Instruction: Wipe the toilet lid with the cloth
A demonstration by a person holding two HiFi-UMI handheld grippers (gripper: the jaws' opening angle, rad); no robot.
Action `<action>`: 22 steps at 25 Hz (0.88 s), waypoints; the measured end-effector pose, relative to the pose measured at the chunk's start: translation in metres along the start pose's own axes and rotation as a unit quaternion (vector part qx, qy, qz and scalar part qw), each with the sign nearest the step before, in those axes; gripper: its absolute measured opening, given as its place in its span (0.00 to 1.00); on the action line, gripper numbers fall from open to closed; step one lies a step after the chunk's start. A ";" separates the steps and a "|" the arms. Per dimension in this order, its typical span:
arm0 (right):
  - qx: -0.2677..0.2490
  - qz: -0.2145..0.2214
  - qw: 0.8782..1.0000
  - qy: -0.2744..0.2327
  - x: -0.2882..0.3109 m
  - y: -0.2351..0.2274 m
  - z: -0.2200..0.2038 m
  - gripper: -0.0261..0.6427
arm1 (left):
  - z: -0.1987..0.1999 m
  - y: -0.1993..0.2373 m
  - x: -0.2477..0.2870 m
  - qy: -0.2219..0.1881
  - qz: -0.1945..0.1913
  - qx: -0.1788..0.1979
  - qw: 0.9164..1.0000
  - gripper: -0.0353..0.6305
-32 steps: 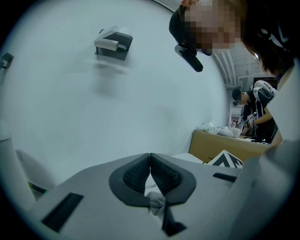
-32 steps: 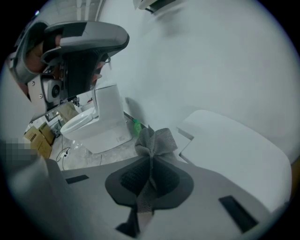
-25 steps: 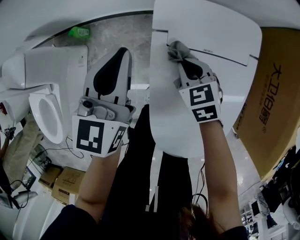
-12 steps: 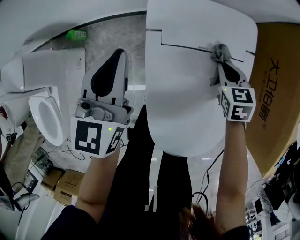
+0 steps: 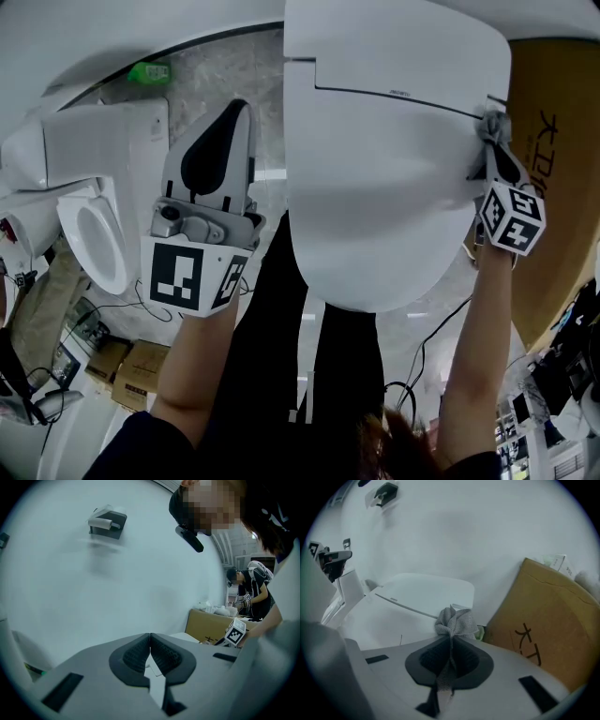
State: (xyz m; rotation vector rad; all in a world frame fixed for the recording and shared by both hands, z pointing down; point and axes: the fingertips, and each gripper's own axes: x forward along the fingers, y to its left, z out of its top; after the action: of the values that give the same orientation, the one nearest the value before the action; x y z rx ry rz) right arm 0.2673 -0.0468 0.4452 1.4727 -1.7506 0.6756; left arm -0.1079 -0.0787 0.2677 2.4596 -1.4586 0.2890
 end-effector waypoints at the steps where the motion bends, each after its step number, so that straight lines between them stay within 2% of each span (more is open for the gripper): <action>1: 0.013 -0.005 1.000 -0.001 -0.002 -0.004 -0.004 0.09 | 0.000 0.000 0.000 0.000 0.000 0.000 1.000 0.08; 7: 0.040 -0.018 0.999 -0.006 -0.005 -0.008 -0.008 0.09 | 0.001 -0.001 0.005 -0.003 0.001 -0.003 1.000 0.08; 13: 0.032 -0.011 0.999 -0.002 -0.005 0.006 -0.007 0.09 | 0.000 -0.002 0.007 -0.005 0.000 -0.007 1.000 0.08; 18: 0.012 0.026 1.000 -0.007 -0.006 0.055 -0.001 0.09 | 0.001 -0.002 0.009 -0.006 -0.003 -0.007 1.000 0.08; 22: -0.003 0.071 0.997 -0.019 -0.002 0.114 0.013 0.09 | 0.002 0.000 0.008 -0.007 -0.002 -0.006 1.000 0.08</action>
State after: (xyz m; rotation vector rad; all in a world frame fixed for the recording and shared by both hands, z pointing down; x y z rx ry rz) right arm 0.1531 -0.0324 0.4429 1.3746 -1.8989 0.7186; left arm -0.1041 -0.0867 0.2681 2.4599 -1.4560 0.2634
